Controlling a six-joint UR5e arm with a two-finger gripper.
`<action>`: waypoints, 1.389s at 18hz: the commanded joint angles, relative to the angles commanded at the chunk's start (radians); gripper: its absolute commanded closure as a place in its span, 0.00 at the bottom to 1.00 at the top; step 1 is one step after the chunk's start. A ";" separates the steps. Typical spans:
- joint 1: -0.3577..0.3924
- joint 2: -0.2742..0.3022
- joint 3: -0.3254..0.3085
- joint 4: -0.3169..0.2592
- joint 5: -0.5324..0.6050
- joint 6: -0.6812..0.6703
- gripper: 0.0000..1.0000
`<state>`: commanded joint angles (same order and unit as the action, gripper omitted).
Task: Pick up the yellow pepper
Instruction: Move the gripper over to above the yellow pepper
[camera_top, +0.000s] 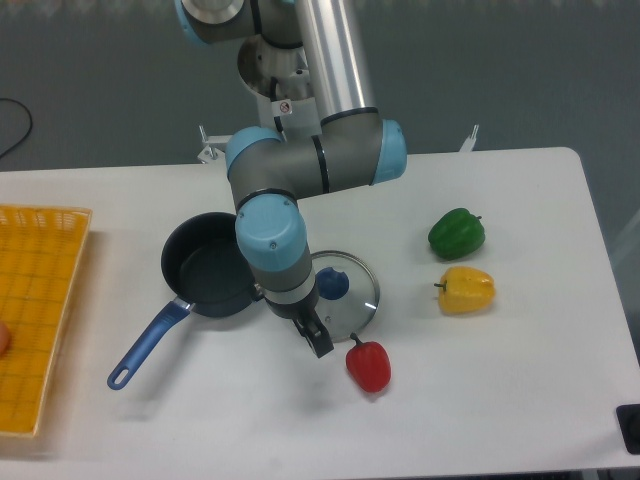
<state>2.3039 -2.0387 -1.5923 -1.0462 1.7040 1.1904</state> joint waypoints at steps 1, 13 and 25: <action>0.024 0.009 0.000 0.002 0.015 0.011 0.00; 0.221 -0.001 0.023 0.009 0.035 0.566 0.00; 0.327 -0.040 -0.006 0.038 0.040 0.712 0.00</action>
<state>2.6307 -2.0785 -1.5983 -1.0080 1.7441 1.9019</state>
